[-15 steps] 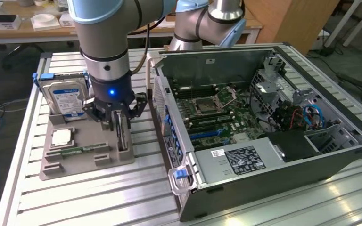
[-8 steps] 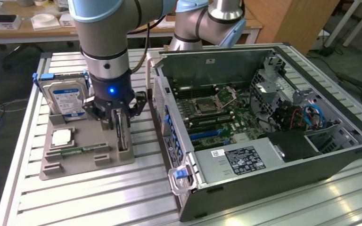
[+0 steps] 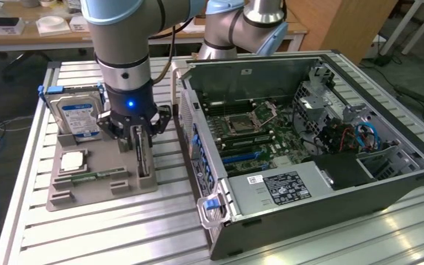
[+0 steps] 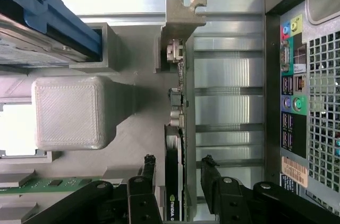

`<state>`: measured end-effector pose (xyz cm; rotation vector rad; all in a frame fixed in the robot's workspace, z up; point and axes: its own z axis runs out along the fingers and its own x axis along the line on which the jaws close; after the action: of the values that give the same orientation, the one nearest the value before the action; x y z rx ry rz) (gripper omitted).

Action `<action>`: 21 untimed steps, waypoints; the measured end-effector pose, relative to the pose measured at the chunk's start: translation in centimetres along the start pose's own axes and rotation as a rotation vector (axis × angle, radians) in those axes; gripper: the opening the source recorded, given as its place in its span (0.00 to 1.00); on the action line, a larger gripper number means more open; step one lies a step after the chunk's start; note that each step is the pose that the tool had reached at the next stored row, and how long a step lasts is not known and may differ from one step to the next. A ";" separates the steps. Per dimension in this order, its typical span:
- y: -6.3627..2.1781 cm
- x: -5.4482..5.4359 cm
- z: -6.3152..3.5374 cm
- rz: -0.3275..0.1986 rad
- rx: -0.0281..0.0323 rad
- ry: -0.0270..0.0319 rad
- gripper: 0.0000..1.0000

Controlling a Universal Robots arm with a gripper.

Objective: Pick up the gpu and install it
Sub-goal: 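Pick up the gpu and move the gpu toward the slot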

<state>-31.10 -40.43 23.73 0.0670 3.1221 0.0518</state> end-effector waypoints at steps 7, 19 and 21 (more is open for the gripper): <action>0.00 0.0 0.00 0.000 0.0001 0.0001 0.47; 0.00 0.0 0.00 0.000 0.0001 0.0000 0.26; 0.00 0.0 0.00 0.000 0.0001 0.0001 0.26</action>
<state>-31.10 -40.43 23.73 0.0670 3.1222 0.0516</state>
